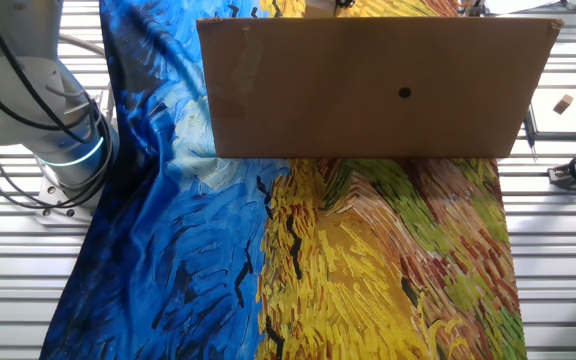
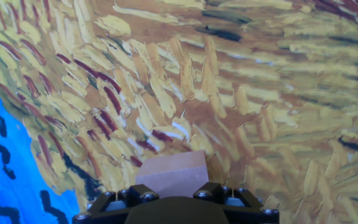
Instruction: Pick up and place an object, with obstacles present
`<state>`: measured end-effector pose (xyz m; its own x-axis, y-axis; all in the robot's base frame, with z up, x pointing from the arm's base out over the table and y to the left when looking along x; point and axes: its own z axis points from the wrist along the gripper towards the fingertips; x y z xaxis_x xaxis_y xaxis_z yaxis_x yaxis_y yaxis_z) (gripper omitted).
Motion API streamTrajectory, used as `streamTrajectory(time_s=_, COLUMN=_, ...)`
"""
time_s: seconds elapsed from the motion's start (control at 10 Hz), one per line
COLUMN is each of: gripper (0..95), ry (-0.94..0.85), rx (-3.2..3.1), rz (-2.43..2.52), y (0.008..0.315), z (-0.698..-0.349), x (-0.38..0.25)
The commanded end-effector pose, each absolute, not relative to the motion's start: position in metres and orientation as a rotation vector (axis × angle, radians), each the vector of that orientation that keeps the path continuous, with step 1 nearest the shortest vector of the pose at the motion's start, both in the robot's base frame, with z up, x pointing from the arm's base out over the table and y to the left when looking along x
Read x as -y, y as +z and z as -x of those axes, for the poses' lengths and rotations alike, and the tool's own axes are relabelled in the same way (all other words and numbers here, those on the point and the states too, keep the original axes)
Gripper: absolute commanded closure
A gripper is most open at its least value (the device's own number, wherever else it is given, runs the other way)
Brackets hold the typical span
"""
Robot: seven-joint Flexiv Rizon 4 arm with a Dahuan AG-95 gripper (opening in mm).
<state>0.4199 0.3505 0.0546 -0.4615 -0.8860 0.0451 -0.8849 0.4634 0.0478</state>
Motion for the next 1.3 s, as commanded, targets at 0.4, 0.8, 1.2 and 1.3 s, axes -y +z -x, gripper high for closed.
streamTrajectory(time_s=0.4, gripper=95.0, ry=-0.016, rx=2.673, rz=-1.543, y=0.049, z=-0.415, x=-0.354)
streamTrajectory(time_s=0.8, gripper=95.0, ry=-0.004, rx=2.699, rz=-1.511, y=0.041, z=-0.423, x=-0.361)
streamTrajectory(time_s=1.2, gripper=95.0, ry=0.003, rx=2.706, rz=-1.511, y=0.036, z=-0.435, x=-0.364)
streamTrajectory(time_s=1.3, gripper=95.0, ry=0.002, rx=2.707, rz=-1.510, y=0.035, z=-0.437, x=-0.364)
